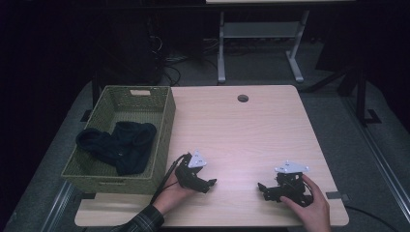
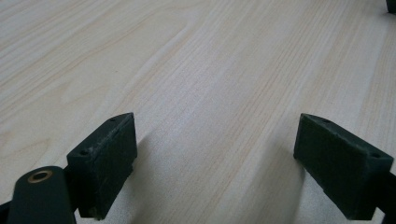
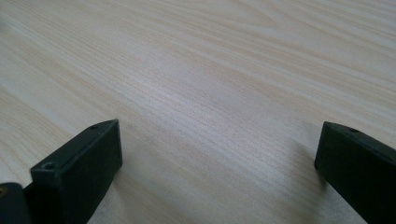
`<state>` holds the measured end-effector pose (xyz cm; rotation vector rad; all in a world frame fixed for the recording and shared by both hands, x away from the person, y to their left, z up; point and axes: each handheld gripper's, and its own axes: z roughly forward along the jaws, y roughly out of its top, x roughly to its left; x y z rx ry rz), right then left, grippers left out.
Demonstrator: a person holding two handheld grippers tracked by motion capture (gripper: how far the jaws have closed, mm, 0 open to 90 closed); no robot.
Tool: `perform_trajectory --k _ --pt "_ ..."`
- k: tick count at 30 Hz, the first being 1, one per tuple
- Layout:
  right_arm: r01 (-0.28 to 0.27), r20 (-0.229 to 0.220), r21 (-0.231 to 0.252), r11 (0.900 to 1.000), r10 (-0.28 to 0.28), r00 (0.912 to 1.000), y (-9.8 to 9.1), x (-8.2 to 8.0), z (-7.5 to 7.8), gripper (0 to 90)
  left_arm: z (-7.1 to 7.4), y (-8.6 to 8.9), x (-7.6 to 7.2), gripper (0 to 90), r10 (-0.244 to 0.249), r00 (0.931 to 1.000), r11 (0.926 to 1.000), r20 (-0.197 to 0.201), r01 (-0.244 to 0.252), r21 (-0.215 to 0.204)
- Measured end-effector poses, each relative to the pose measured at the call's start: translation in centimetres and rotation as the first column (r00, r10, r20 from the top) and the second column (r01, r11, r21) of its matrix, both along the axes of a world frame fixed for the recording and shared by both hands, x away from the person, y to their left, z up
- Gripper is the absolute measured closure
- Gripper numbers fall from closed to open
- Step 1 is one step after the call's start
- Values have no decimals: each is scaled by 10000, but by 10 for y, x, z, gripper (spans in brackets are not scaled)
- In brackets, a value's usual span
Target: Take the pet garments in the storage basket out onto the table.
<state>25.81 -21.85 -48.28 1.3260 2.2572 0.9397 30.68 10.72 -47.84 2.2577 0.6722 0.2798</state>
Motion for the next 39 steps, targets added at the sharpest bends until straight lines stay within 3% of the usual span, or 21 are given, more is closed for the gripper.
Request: perform_trajectory --k 15,30,39 --pt "16 -1 1 10000 -16 10000 0 0 0 5 4 -2 -2 133 -104 9996 9994 -275 114 342" --pt "-4 14 -3 10000 4 10000 0 0 0 5 13 1 -2 141 -139 9989 9997 -444 149 214" --pt "-2 14 -1 10000 2 10000 0 0 0 5 19 5 0 141 -41 9995 9999 -321 46 141"
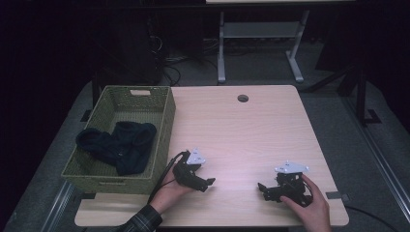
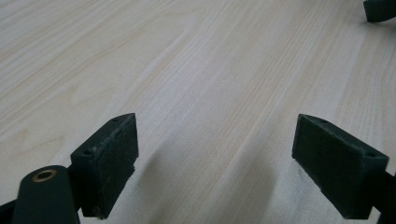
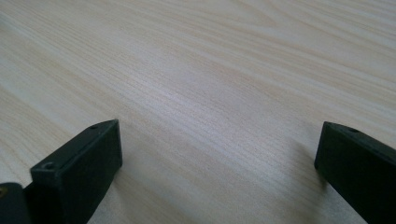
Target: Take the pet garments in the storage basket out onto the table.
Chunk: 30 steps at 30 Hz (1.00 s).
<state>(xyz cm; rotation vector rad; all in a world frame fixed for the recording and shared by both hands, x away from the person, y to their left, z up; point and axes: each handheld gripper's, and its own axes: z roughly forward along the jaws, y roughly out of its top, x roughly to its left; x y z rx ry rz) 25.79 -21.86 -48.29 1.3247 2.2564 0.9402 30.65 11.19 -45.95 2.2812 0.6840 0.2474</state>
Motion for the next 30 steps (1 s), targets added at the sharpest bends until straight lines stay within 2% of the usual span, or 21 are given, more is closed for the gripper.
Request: perform_trajectory --k 9,23,26,30 --pt "-1 -1 2 10000 1 10000 0 0 0 4 4 5 3 141 132 9999 9998 43 -132 -128" --pt "-1 3 7 10000 1 10000 0 0 0 4 10 7 4 141 104 9999 9992 -104 -108 -393" --pt "-7 -1 1 10000 7 10000 0 0 0 4 11 6 4 142 23 10000 9996 -52 -24 -294" --pt "-7 7 3 10000 7 10000 0 0 0 4 16 6 4 141 72 9999 9993 74 -69 -367"
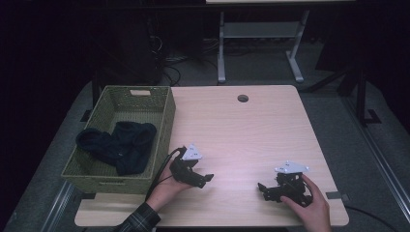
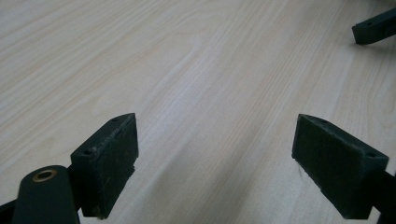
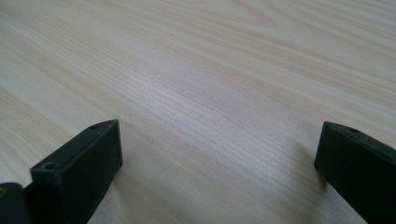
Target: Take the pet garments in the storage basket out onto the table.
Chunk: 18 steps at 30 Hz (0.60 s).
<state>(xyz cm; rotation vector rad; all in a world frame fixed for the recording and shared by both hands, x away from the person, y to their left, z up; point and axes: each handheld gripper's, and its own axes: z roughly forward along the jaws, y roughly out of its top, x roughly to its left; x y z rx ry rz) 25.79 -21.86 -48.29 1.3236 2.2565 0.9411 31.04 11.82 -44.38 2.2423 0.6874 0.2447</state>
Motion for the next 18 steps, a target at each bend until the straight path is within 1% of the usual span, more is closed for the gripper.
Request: perform_trajectory --k 6,10,18 --pt "8 -7 2 10000 -8 10000 0 0 0 4 5 0 0 142 -23 10000 10000 60 23 -2" --pt "6 -10 3 10000 -6 10000 0 0 0 4 10 1 1 142 -28 9999 9999 98 29 -109" --pt "15 -6 2 10000 -15 10000 0 0 0 5 15 1 2 143 -49 9999 9999 122 51 -134"
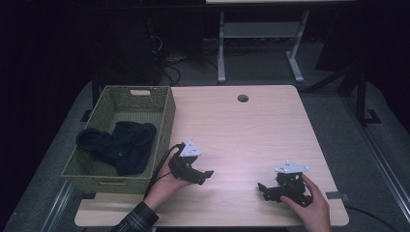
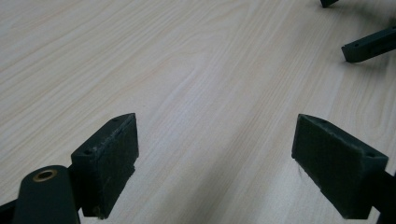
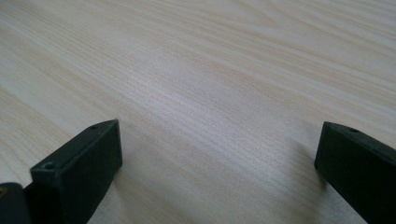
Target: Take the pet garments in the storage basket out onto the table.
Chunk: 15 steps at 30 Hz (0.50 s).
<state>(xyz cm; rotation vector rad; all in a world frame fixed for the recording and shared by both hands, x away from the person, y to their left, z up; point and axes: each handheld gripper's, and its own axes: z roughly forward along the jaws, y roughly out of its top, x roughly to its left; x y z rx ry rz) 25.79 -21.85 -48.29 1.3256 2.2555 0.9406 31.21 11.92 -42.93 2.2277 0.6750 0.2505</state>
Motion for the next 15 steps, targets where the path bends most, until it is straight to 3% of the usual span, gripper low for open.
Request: perform_trajectory --k 15 --pt "0 -1 1 10000 0 10000 0 0 0 4 11 1 2 143 -93 10000 9997 -29 92 -248"
